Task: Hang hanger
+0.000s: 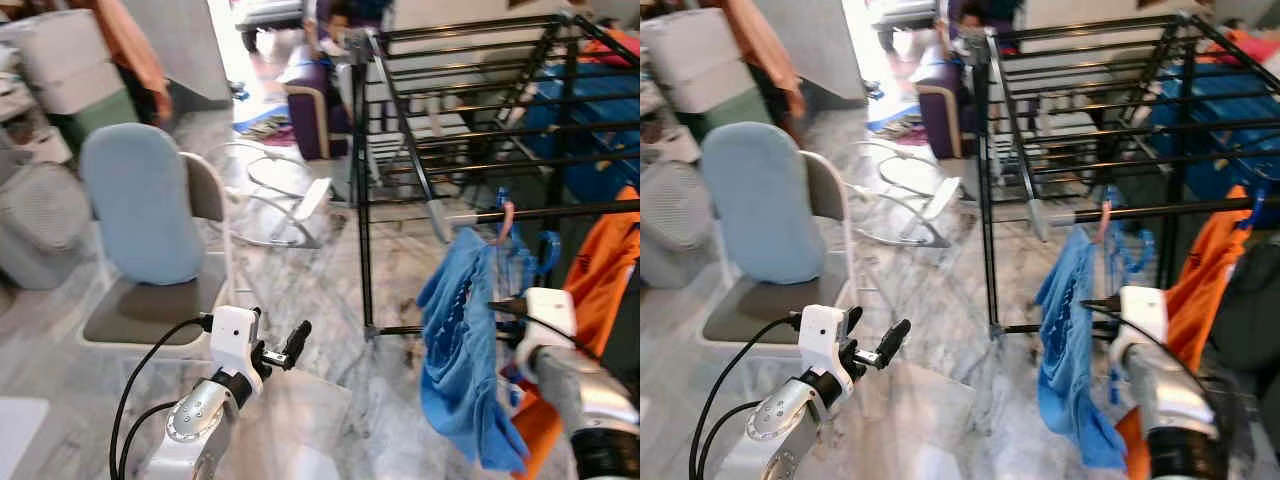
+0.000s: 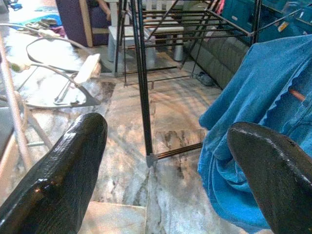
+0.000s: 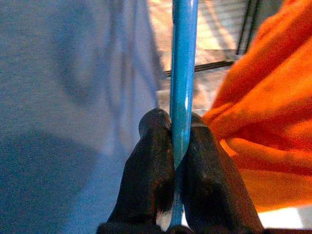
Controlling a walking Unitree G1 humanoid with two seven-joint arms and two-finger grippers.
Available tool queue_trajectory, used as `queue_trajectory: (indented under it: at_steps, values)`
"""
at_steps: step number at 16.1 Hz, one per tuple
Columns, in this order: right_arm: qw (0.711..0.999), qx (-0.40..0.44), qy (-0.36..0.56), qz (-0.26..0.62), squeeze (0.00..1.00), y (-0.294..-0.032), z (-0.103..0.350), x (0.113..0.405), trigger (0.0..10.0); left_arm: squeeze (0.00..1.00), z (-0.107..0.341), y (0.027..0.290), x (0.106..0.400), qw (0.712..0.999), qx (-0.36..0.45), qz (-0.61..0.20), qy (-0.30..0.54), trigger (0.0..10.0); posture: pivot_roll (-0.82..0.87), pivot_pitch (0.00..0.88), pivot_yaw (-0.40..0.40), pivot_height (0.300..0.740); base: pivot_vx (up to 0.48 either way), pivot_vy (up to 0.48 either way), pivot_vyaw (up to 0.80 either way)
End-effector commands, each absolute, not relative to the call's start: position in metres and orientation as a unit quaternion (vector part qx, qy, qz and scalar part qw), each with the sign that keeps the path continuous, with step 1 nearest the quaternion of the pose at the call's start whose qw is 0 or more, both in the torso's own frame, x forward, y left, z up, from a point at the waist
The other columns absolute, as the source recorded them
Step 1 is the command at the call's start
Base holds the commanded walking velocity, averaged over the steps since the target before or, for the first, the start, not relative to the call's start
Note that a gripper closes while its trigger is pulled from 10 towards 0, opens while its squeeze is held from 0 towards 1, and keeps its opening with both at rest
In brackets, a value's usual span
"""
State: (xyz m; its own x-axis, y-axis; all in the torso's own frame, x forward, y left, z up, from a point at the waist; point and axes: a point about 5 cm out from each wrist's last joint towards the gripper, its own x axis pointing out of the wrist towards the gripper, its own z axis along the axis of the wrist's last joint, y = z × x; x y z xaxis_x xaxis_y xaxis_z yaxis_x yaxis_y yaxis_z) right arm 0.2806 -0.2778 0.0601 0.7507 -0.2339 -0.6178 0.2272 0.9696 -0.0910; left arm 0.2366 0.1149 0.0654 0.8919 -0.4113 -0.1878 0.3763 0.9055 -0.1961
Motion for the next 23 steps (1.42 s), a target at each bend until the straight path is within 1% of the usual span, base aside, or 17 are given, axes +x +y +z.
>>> queue_trajectory:
  at_steps: [1,3,6,9,14,16,17,23]
  values:
    - [0.938,-0.011,0.311,-0.156,0.00,-0.291,0.069,0.285,10.0,0.00,0.065,0.115,0.239,0.969,-0.074,-0.203,0.117,10.0,-0.16,0.000,0.098,0.740,0.000,0.000,0.00]
    - [0.934,-0.018,0.301,-0.191,0.00,-0.305,0.075,0.283,10.0,0.00,0.065,0.115,0.240,0.969,-0.073,-0.204,0.118,10.0,-0.16,0.000,0.099,0.740,0.000,0.000,0.00]
    - [0.929,-0.012,0.302,-0.212,0.00,-0.318,0.077,0.281,10.0,0.00,0.064,0.112,0.238,0.967,-0.073,-0.212,0.121,10.0,-0.17,0.000,0.108,0.740,0.000,0.000,0.00]
    - [0.922,0.014,0.296,-0.249,0.00,-0.335,0.080,0.277,10.0,0.00,0.063,0.113,0.239,0.966,-0.072,-0.215,0.122,10.0,-0.17,0.000,0.119,0.740,0.000,0.000,0.00]
    - [0.919,0.010,0.272,-0.286,0.00,-0.359,0.094,0.274,10.0,0.00,0.064,0.114,0.242,0.965,-0.067,-0.221,0.122,10.0,-0.18,0.000,0.132,0.740,0.000,0.000,0.00]
    - [0.918,0.013,0.266,-0.295,0.00,-0.365,0.097,0.273,10.0,0.00,0.064,0.114,0.243,0.965,-0.066,-0.222,0.122,10.0,-0.18,0.000,0.139,0.740,0.000,0.000,0.00]
    - [0.915,0.015,0.260,-0.308,0.00,-0.374,0.100,0.270,10.0,0.00,0.065,0.116,0.244,0.965,-0.064,-0.224,0.122,10.0,-0.18,0.000,0.145,0.740,0.000,0.000,0.00]
    - [0.905,0.021,0.258,-0.339,0.00,-0.389,0.100,0.255,10.0,0.00,0.066,0.119,0.248,0.965,-0.056,-0.227,0.121,10.0,-0.19,0.000,0.168,0.740,0.000,0.000,0.00]
